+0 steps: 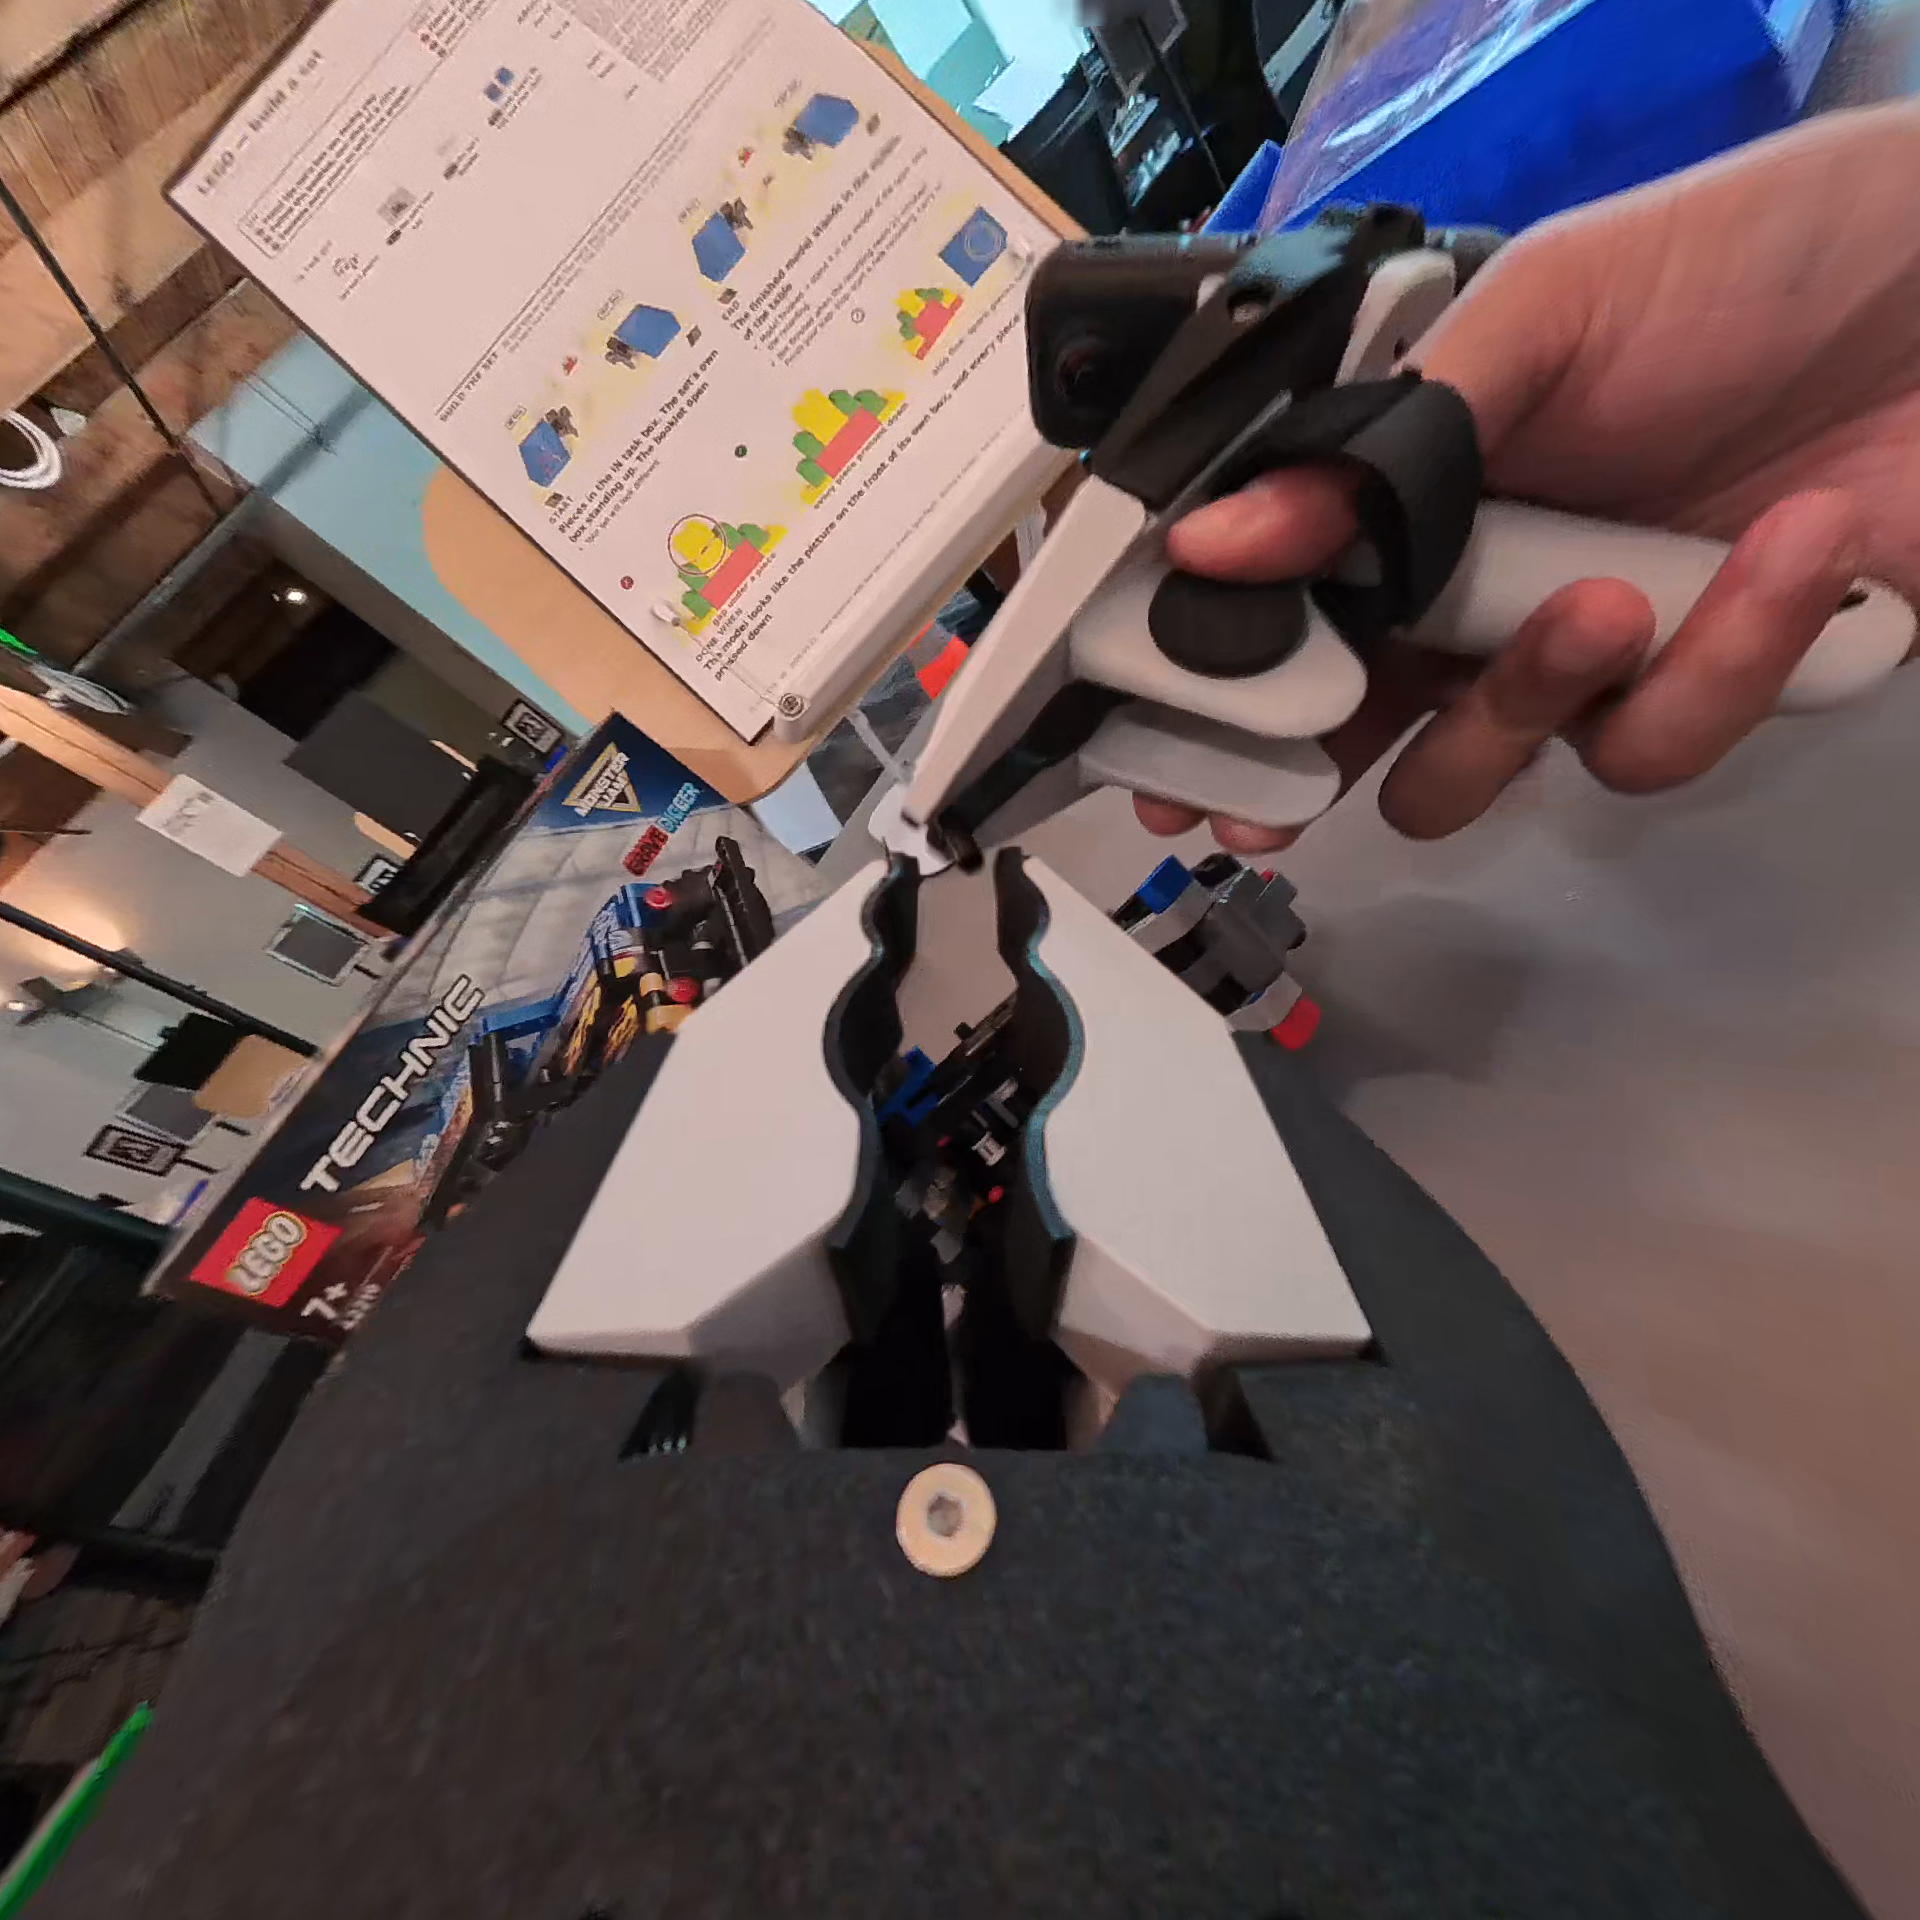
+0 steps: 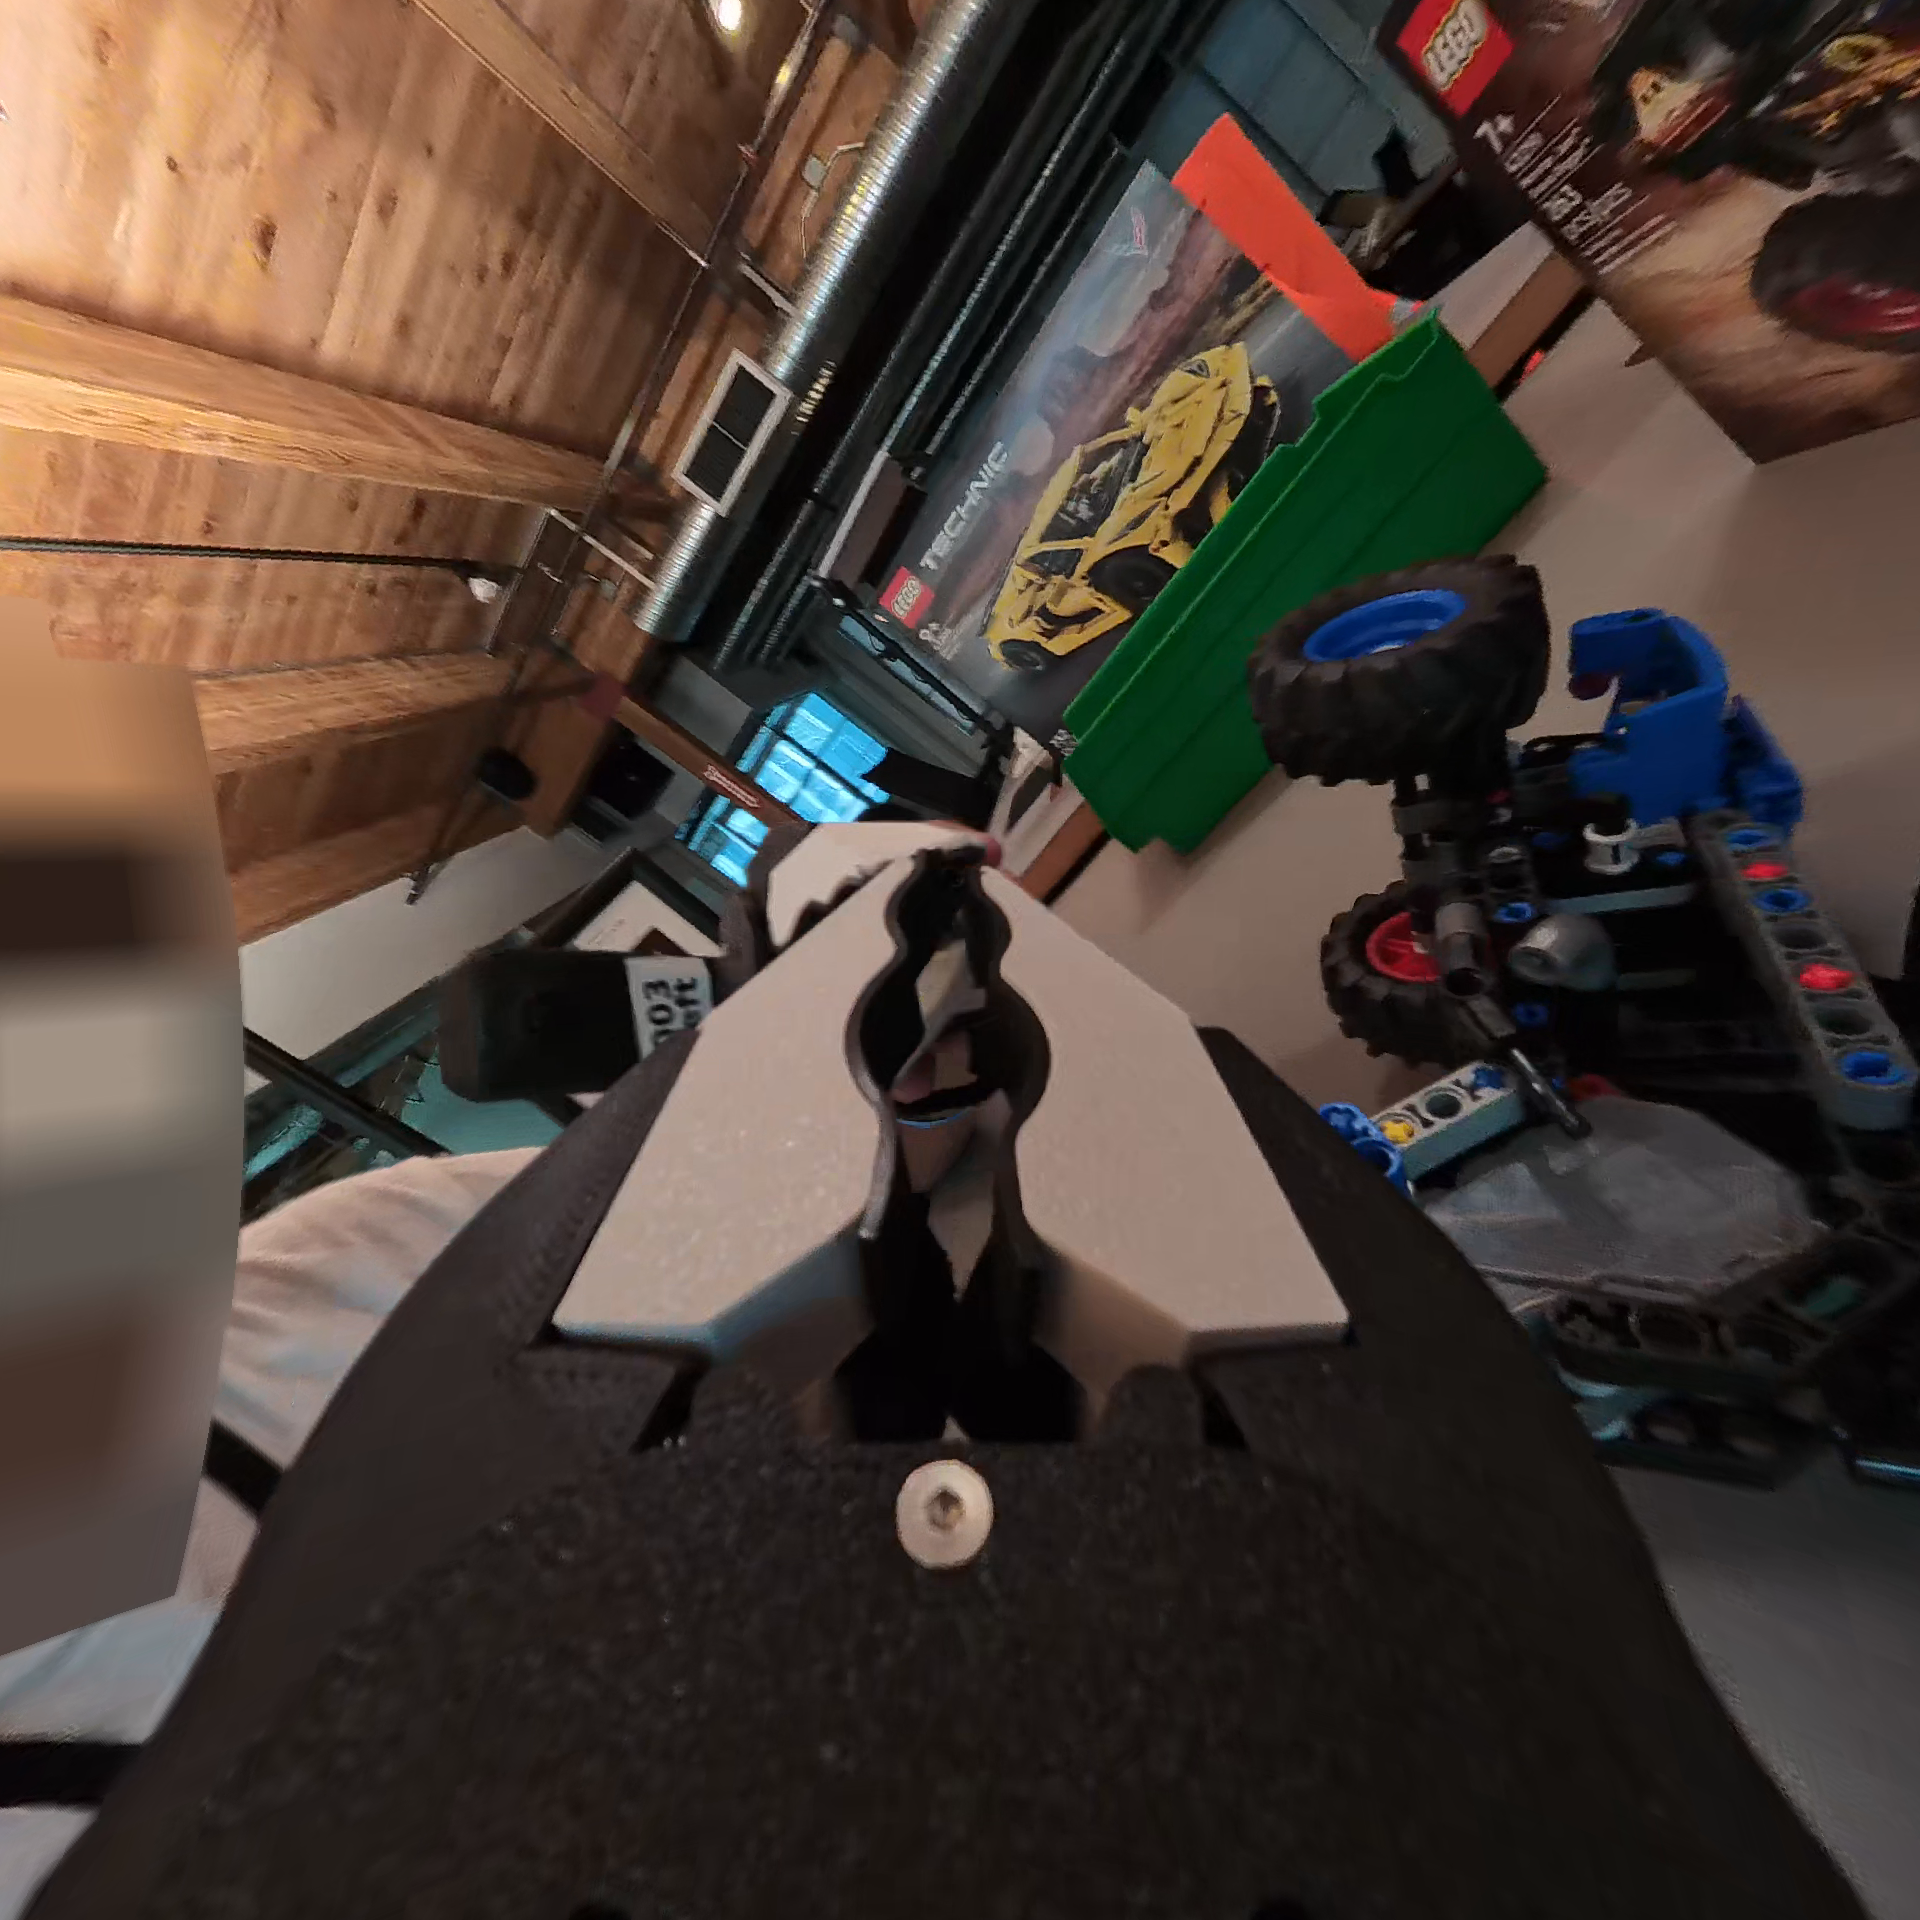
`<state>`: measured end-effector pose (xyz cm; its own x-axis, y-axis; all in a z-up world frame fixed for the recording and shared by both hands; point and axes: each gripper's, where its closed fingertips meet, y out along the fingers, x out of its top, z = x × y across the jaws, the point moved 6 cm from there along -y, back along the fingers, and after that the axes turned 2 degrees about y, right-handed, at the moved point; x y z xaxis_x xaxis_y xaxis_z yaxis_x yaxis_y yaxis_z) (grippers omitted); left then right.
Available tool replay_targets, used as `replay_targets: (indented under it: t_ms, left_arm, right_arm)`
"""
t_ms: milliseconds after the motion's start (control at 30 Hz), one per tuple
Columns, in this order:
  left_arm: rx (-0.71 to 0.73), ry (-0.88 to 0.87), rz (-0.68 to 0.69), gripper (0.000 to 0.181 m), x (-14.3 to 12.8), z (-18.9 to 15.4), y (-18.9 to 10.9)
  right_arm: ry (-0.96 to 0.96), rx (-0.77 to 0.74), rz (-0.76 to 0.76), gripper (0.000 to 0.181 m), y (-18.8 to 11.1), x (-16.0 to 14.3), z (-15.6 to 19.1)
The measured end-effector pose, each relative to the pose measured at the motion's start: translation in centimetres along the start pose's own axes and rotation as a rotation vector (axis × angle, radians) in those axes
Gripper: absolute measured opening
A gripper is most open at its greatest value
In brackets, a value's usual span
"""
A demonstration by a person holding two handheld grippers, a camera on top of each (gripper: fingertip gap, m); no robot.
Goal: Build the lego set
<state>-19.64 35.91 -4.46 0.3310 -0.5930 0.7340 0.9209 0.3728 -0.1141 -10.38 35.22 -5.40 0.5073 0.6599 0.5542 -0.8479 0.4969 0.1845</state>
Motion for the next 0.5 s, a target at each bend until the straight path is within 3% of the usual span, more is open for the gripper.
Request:
replay_targets:
  t_ms: [133,267,333,433,467,500]
  left_arm:
    - [-0.027,-0.126,-0.039,0.006,0.2,0.5,-0.7]
    - [-0.039,-0.114,-0.027,0.005,0.1,0.5,-1.2]
    - [-0.038,-0.1,0.009,0.005,-0.4,1.0,-2.0]
    - [0.085,0.023,0.124,0.004,-2.4,6.2,-5.6]
    - [0.089,0.048,0.218,0.004,-3.9,9.1,-7.1]
    - [0.004,0.015,0.357,0.005,-6.3,11.6,-8.8]
  right_arm:
    - [-0.031,0.016,-0.005,0.004,0.5,-0.2,0.5]
    - [-0.12,-0.025,0.014,0.005,0.6,-0.3,0.6]
    - [-0.206,-0.084,0.005,0.018,0.2,0.2,0.9]
    - [-0.396,-0.236,0.041,0.023,-1.0,0.8,1.2]
    - [-0.459,-0.302,0.064,0.023,-1.3,0.8,1.1]
    - [-0.501,-0.351,0.083,0.021,-1.4,0.8,1.1]
